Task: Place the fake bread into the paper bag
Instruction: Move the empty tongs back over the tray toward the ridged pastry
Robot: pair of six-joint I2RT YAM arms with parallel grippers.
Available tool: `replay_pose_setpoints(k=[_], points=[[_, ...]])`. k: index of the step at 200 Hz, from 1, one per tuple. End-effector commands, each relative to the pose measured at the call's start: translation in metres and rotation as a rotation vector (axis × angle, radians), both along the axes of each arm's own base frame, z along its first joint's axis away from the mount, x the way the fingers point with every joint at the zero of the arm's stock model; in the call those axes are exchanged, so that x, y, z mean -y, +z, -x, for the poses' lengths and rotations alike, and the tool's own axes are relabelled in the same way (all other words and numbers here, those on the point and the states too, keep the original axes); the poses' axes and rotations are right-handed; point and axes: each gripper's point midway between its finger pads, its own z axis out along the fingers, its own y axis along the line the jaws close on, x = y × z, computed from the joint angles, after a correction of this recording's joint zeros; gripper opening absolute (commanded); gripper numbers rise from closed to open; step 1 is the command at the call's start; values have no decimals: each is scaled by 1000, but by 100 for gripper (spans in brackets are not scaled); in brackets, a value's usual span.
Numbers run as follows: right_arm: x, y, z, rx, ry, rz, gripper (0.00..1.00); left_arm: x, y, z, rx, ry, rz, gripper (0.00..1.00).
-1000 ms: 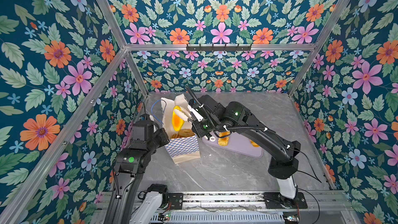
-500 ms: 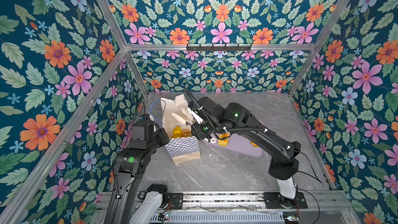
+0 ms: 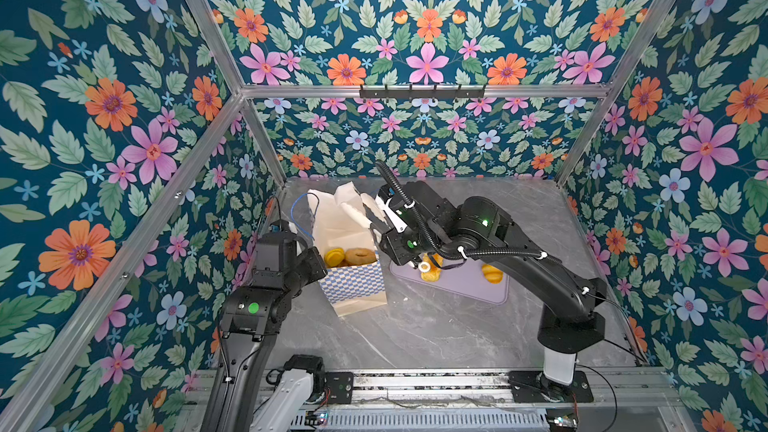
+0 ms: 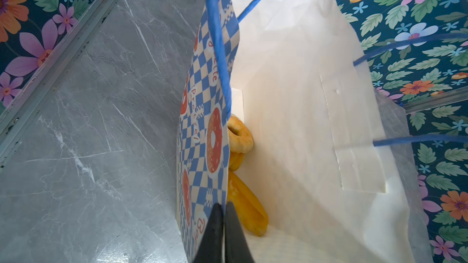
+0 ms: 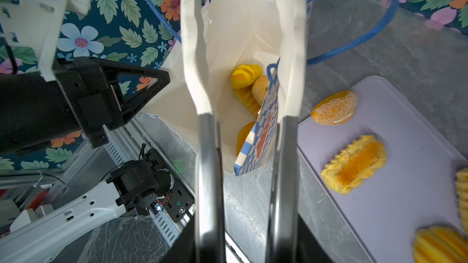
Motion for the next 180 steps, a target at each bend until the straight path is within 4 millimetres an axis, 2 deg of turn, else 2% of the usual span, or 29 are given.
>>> replay_pose_setpoints(k=[1,29,36,40,55,89,117,180], points=[[15,19,-11,80,-80,-41,43,1,2,-3,17,-3,1,8],[42,22,-13,92,-148,-52,43,2,3,-4,24,-10,6,8],[46,16,-15,81,-161,-48,43,3,3,-4,24,-13,8,8],[56,26,-12,86,-171,-79,43,3,3,-4,26,-13,7,9],[72,21,-13,51,-206,-114,43,4,3,-4,26,-18,8,9],[108,-11,-20,-104,-297,-228,43,4,3,-3,28,-22,11,12],[132,-45,-18,-185,-367,-227,43,5,2,-3,25,-28,14,12],[153,-112,-10,-285,-441,-136,46,7,2,-4,32,-37,20,13]])
